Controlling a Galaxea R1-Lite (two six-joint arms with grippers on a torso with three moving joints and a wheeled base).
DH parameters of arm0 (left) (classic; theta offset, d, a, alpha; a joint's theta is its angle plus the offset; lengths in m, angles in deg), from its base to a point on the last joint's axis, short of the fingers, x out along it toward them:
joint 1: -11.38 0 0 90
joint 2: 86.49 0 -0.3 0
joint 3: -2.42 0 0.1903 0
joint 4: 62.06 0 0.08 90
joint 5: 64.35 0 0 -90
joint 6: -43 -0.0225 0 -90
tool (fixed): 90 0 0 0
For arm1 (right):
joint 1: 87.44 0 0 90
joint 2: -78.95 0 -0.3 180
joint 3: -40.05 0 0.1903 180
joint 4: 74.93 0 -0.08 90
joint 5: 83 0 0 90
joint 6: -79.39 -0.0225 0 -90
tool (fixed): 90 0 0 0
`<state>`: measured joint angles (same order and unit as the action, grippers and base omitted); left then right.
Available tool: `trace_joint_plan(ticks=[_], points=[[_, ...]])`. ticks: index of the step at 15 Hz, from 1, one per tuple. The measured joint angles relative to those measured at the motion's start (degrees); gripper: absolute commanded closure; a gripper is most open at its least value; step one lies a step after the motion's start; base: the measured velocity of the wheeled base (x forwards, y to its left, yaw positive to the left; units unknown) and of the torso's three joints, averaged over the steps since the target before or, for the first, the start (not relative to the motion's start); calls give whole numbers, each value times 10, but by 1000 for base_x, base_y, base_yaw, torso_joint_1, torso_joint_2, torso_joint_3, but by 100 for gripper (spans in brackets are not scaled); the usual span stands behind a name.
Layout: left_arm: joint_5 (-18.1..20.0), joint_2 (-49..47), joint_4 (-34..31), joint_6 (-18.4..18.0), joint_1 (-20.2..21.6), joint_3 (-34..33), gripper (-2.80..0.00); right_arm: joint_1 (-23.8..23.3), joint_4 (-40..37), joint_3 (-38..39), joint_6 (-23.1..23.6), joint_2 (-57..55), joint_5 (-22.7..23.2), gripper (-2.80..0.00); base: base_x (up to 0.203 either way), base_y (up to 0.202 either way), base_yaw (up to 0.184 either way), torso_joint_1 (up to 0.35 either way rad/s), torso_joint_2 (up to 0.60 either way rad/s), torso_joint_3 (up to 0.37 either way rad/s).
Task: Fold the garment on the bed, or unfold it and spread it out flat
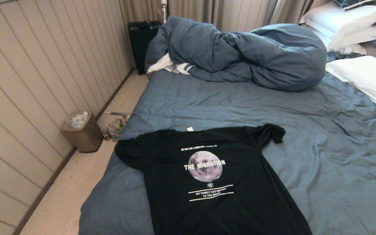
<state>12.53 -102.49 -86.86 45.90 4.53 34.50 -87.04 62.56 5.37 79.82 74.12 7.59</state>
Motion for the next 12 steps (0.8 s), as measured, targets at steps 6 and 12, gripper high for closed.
trace_joint_plan(ticks=[6,12], points=[[3,5,127,-34,3,-84,0,-1,92,51,-22,47,3,0,0,0,0,0,0,0],[59,7,120,-44,10,-85,0,-1,186,103,-19,49,-13,0,0,0,0,0,0,0]])
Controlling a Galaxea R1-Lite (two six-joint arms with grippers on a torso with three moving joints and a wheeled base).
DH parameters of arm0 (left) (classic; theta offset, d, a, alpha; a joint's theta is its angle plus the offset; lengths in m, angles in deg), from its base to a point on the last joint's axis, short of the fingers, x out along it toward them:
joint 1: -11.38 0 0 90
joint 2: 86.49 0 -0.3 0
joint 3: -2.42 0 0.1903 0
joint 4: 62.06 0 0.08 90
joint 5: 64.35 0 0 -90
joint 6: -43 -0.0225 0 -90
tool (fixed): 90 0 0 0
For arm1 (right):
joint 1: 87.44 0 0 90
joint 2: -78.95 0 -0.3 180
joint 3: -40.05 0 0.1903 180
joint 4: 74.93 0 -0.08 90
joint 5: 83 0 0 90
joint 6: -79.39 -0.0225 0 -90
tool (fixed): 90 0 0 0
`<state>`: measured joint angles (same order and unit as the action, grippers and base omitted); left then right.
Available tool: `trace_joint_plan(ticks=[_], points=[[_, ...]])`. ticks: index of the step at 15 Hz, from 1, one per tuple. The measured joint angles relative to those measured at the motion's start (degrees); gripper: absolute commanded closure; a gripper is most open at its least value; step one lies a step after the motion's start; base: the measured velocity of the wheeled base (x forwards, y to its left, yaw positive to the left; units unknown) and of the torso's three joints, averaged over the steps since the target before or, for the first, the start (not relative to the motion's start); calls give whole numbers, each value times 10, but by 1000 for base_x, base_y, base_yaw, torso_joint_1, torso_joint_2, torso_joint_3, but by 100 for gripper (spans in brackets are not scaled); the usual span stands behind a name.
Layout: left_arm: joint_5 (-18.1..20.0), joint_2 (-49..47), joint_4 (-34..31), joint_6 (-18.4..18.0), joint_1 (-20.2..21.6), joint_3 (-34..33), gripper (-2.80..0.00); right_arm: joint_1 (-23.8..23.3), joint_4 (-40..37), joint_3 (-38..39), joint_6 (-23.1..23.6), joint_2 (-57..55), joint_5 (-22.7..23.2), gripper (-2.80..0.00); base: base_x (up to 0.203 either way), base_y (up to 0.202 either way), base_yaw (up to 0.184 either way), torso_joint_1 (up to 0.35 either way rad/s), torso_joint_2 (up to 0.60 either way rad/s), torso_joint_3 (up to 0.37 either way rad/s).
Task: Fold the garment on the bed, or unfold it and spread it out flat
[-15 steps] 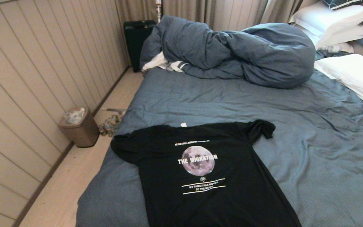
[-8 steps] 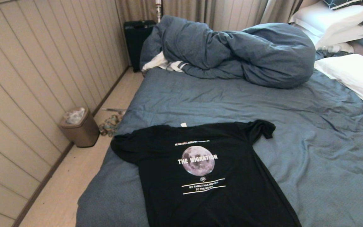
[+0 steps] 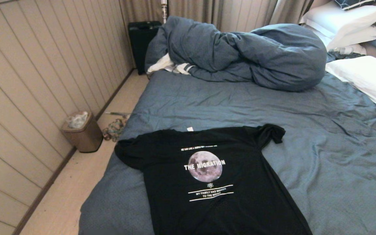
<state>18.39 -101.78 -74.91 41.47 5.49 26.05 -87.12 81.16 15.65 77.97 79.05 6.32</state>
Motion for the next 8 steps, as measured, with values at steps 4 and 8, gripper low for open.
trace_joint_plan(ticks=[4,8], points=[[-31,60,-113,-14,41,32,0,0,1,2,-1,0,0,0,0,0,0,0,0,0],[58,134,-181,-9,55,31,0,1,4,5,39,0,17,0,0,0,0,0,0,0]])
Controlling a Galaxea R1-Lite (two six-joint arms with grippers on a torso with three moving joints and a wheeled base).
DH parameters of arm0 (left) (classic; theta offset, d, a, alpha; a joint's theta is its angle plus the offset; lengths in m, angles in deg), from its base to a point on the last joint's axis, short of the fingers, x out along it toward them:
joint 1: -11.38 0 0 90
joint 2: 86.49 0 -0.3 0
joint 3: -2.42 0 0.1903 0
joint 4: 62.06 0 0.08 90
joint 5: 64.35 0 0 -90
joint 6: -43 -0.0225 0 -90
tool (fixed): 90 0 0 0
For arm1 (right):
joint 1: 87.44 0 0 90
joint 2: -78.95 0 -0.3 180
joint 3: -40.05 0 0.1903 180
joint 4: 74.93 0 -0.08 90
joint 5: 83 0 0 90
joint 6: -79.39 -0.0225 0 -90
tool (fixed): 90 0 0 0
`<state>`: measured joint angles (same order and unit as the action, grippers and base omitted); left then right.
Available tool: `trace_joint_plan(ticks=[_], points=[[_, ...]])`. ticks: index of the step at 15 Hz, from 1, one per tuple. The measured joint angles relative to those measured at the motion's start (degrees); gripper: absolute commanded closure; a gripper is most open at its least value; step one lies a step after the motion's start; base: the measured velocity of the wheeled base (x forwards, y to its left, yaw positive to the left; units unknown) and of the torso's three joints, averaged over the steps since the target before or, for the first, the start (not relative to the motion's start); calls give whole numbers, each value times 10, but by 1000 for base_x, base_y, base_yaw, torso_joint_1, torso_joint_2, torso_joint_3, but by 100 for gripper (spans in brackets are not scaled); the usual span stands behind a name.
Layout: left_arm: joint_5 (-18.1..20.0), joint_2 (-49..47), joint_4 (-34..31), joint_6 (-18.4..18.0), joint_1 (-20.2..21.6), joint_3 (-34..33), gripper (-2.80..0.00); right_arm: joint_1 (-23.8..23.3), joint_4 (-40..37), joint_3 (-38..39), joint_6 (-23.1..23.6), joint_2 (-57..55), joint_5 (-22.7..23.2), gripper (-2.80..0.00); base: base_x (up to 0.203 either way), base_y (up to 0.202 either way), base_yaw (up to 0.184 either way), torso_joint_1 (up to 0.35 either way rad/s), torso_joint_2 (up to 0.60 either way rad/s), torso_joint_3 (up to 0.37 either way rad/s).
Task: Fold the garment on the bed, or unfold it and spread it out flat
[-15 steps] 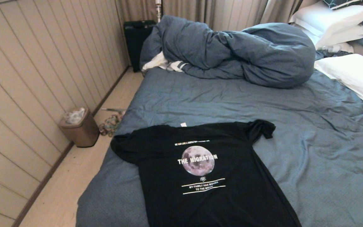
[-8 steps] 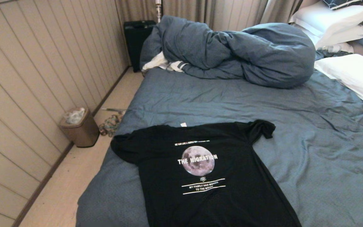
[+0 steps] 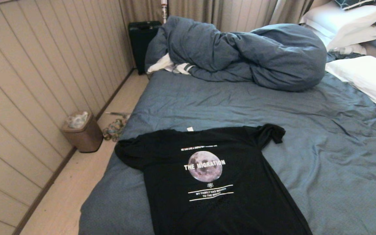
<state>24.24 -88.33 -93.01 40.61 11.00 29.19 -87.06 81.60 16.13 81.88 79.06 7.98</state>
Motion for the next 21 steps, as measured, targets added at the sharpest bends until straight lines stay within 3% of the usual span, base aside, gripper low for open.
trace_joint_plan(ticks=[3,8,21], points=[[13,14,73,-7,2,-28,0,1,-8,4,12,0,3,0,0,0,0,0,0,0],[11,18,77,5,2,-32,0,1,-9,5,-19,0,0,0,0,0,0,0,0,0],[9,19,79,19,2,-33,0,0,-9,5,-22,-1,-5,0,0,0,0,0,0,0]])
